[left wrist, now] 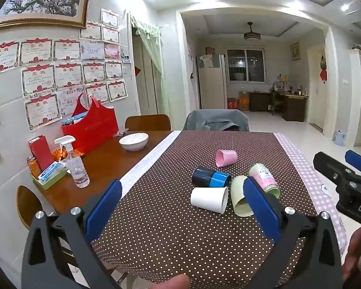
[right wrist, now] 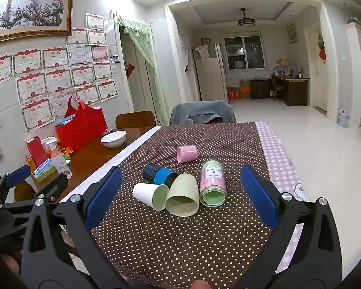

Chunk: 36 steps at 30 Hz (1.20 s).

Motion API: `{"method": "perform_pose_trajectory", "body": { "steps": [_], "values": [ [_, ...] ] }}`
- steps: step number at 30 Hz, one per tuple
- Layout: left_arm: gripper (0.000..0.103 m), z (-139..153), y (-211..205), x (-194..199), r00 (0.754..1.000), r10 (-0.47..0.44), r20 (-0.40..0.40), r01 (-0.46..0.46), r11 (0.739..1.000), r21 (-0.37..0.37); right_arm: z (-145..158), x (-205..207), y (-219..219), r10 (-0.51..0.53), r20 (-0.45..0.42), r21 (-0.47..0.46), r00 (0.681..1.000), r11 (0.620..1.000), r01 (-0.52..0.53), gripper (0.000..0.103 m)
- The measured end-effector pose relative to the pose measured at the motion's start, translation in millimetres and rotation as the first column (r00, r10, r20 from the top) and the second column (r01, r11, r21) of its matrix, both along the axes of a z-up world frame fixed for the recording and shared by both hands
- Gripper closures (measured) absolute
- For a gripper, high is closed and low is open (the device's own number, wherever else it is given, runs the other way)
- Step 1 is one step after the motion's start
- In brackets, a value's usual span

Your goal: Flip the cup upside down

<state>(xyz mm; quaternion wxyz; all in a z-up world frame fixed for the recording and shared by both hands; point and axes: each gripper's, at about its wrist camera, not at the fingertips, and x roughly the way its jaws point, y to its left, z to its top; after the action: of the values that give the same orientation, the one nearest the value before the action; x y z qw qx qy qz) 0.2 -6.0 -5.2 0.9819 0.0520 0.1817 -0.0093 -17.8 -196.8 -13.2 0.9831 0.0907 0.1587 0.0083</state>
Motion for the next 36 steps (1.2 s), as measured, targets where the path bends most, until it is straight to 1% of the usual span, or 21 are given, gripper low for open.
{"method": "perform_pose_trajectory", "body": {
  "steps": [1, 2, 7, 8, 9, 16, 18, 36],
  "values": [
    [0.004, -2, 0, -2, 1.0, -0.003, 0.002, 0.003, 1.0, 0.004, 0, -2, 0, -0.001, 0.001, 0.001, 1.0, 1.0, 0.001, 0.006],
    [0.004, 1, 1, -1, 1.0, -0.007, -0.004, 0.007, 1.0, 0.004, -1, 3, -2, 0.004, -0.035, 0.016, 0.999, 1.0, -0.004, 0.006],
    [0.004, 3, -1, 0, 1.0, -0.01, -0.014, 0.01, 1.0, 0.006, -2, 8, -4, 0.011, -0.036, 0.004, 0.999, 1.0, -0.011, 0.006],
    [0.004, 3, -1, 0, 1.0, -0.011, -0.013, 0.012, 1.0, 0.007, 6, 8, 0, 0.015, -0.03, 0.008, 0.999, 1.0, -0.015, 0.006],
    [0.004, 4, -2, 0, 1.0, -0.012, -0.013, 0.012, 1.0, 0.007, 4, 4, 2, 0.012, -0.019, 0.007, 1.0, 1.0, -0.012, 0.006],
    [0.004, 2, 1, 5, 0.999, -0.016, -0.028, 0.016, 1.0, -0.001, 13, 11, -3, 0.015, -0.022, 0.011, 1.0, 1.0, -0.015, 0.006],
    [0.004, 1, 0, 6, 1.0, -0.015, -0.027, 0.015, 1.0, 0.0, 3, 7, 1, 0.014, -0.018, 0.002, 1.0, 1.0, -0.014, 0.006],
    [0.004, -5, -1, 12, 0.999, -0.017, -0.049, 0.017, 1.0, -0.005, 3, 10, 2, 0.018, -0.024, -0.004, 1.0, 1.0, -0.018, 0.006]
  ]
}}
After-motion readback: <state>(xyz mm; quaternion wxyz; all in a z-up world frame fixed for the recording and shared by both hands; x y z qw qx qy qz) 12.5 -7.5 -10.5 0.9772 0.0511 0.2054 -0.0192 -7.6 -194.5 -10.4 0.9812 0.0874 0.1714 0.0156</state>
